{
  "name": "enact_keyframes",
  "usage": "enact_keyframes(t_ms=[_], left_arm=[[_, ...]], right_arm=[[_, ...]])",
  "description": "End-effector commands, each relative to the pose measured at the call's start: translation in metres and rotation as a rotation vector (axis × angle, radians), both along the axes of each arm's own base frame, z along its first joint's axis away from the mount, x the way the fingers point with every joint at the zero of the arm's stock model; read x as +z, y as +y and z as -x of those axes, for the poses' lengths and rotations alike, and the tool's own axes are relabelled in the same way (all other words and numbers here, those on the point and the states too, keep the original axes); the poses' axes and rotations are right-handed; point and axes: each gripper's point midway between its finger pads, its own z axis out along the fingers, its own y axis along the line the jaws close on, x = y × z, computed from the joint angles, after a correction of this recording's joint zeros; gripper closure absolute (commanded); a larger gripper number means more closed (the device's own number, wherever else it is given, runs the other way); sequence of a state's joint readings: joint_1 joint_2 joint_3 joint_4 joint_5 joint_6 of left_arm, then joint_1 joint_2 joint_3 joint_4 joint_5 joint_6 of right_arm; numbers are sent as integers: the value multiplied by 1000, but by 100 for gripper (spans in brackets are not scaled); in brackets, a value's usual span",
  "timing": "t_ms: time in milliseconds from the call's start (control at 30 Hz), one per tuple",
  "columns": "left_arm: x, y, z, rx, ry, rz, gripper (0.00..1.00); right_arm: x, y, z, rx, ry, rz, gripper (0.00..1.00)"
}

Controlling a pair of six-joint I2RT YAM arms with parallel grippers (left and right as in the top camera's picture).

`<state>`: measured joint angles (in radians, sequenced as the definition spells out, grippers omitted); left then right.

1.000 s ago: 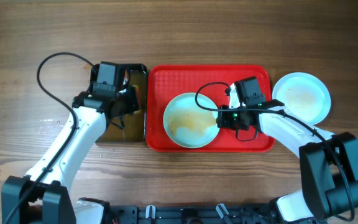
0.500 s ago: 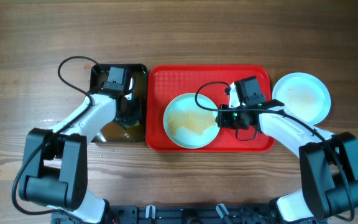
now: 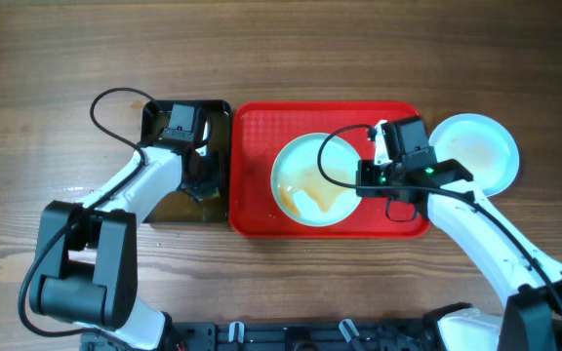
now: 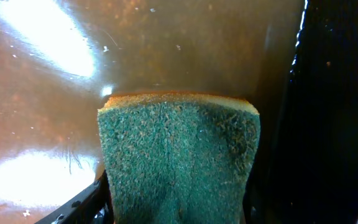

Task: Clean dirty plates on tray and stack at the side
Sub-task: 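Lift the plate with the right gripper and stack it on the side plates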

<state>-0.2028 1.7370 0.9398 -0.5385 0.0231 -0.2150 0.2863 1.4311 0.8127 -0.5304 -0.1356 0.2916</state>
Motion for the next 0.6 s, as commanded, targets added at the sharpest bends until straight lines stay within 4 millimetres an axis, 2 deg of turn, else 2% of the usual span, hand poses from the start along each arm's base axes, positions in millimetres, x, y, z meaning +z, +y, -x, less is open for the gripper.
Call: enact_keyframes(t_ms=[0,167,233,333,433,567], left_arm=[[-10,3,8,13,38,-7,38],[-10,3,8,13,38,-7,39],[-10,3,8,13,38,-7,39],[-9,3,6,13,31,-6,38],[-9,2,4,13,24,-4,38],[-9,2,4,13,24,-4,38]], right_arm=[[23,-30,-13,10,-93,196,96],[55,-24,-27,79,-197,350,96],[76,-10,-33,126,-288,460,96],[92,8,-31,239,-384,625,96],[119,30,-28,326,-530,818,96],[154,63,-28,408,-709,964,96]])
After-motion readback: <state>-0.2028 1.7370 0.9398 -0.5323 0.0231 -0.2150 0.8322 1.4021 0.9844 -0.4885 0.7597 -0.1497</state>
